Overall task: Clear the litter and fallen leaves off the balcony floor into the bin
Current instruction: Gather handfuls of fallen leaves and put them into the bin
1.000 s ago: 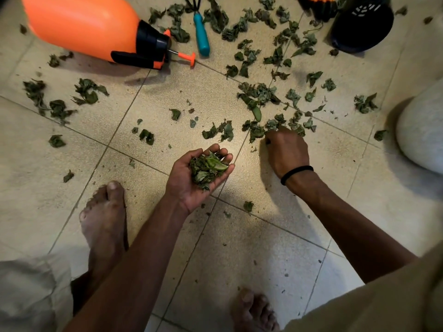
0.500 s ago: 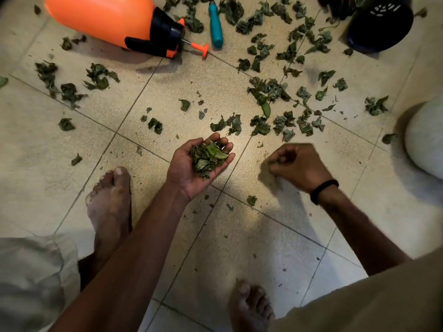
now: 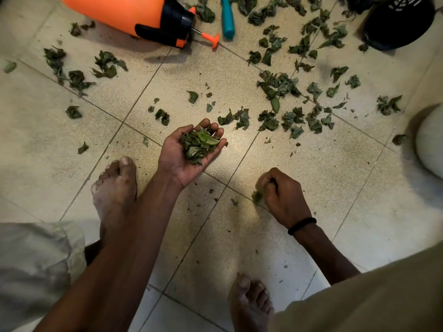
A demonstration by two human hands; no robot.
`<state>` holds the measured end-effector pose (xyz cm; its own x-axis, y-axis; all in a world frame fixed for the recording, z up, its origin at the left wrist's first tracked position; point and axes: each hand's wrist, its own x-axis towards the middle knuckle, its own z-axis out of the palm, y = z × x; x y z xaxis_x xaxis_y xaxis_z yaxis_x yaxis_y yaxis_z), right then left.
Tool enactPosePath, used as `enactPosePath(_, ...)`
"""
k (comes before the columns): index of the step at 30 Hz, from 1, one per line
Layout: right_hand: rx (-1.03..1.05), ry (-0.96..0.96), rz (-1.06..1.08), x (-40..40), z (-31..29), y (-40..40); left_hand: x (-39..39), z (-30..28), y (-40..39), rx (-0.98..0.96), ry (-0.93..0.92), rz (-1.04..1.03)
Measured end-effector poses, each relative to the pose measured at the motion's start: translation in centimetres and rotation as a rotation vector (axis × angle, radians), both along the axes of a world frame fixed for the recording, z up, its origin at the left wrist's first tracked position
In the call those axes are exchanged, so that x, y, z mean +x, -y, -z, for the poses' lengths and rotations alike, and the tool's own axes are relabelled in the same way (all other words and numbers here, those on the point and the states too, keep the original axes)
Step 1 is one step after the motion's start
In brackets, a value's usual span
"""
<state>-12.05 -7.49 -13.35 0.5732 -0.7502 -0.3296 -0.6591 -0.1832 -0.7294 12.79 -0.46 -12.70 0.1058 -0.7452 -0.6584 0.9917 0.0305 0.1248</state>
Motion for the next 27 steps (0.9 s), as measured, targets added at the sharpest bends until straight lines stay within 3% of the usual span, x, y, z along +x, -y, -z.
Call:
enactPosePath(2,-0.076,-0.087,-0.05,-0.4,0.3,-0.3,0.4,-0.3,0.1,0.001,0.005,-0.011)
enactPosePath(7,-0.494,-0.396,-0.321,-0.9,1.4,-2.2,0.7,-0.3,-0.2,0.0,0.005,-0.031)
enactPosePath(10,-0.573,-0.451,-0.454,-0.7,2.6,-2.6,1.1,-0.2,-0.5,-0.01,0.006,-0.051)
enactPosePath(13,-0.464,-0.264,-0.44,0.3,2.5,-1.7,2.1,-0.2,-0.9,-0.007,0.017,-0.078)
enactPosePath(16,-0.071,-0.072,-0.163,3.4,0.7,0.5,2.8,0.0,-1.5,-0.002,0.025,-0.11)
enactPosePath(18,0.033,-0.06,-0.071,6.1,0.1,2.1,3.1,0.2,-1.9,0.007,0.018,-0.124)
enactPosePath(22,-0.112,-0.018,-0.139,10.7,0.6,3.9,2.9,0.4,-2.5,0.02,0.001,-0.146)
enactPosePath(27,-0.343,-0.192,-0.391,12.8,2.5,3.0,2.7,0.7,-2.7,0.006,-0.002,-0.158)
